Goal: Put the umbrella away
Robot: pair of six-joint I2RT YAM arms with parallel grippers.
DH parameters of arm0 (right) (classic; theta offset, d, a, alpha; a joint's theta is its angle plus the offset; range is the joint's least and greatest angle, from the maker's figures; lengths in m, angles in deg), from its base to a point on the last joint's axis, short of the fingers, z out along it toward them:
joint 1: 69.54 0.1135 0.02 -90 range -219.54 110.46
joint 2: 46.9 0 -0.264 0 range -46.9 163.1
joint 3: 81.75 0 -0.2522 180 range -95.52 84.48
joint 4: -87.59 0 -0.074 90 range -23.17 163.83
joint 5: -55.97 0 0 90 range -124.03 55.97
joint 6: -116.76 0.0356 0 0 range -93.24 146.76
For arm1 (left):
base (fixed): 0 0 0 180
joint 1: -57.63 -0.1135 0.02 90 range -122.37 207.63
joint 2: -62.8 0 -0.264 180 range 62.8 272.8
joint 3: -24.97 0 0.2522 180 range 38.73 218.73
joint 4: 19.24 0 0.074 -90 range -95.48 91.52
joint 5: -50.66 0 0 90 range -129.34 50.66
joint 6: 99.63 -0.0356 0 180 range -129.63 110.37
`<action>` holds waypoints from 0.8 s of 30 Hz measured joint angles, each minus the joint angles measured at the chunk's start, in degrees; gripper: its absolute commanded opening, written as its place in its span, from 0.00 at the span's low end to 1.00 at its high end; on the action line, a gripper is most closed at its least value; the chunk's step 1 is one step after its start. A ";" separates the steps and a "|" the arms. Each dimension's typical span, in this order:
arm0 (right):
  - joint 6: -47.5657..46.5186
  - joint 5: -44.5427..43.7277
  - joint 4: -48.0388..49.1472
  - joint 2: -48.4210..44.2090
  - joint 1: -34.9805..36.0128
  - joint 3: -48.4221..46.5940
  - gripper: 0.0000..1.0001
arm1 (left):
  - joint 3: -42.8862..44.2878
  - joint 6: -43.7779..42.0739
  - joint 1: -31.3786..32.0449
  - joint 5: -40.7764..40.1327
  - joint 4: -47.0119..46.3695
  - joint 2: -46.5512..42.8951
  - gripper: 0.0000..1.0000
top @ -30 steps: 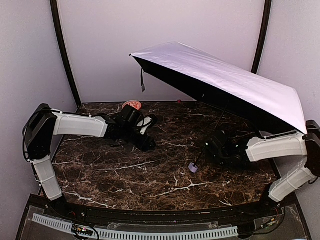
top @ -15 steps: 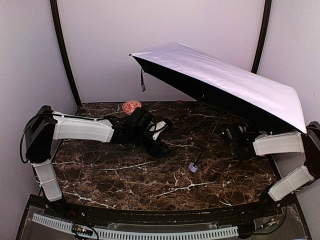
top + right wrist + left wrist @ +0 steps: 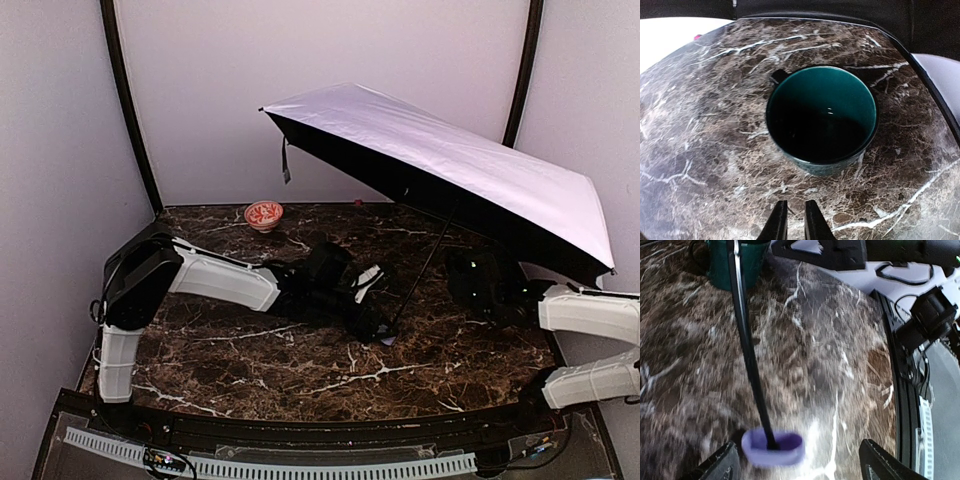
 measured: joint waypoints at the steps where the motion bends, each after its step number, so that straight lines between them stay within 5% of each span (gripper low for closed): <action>1: -0.26 0.42 0.04 -0.59 0.00 0.22 0.14 | 0.92 0.28 0.15 0.09 -1.03 1.22 0.81; 11: -1.97 3.74 0.00 -1.36 0.02 0.96 0.14 | 8.85 2.58 0.55 -4.02 -2.95 10.14 0.60; 16: -2.32 4.22 -0.02 -1.36 0.02 1.20 0.14 | 11.98 4.09 0.55 -3.69 -2.82 12.96 0.34; 20: -2.54 4.39 -0.02 -1.36 0.02 1.20 0.14 | 13.09 5.46 0.57 -2.21 -2.86 14.08 0.03; 24: -3.06 4.52 -0.17 -1.44 0.02 1.22 0.14 | 13.25 6.97 0.57 -0.52 -3.17 14.21 0.00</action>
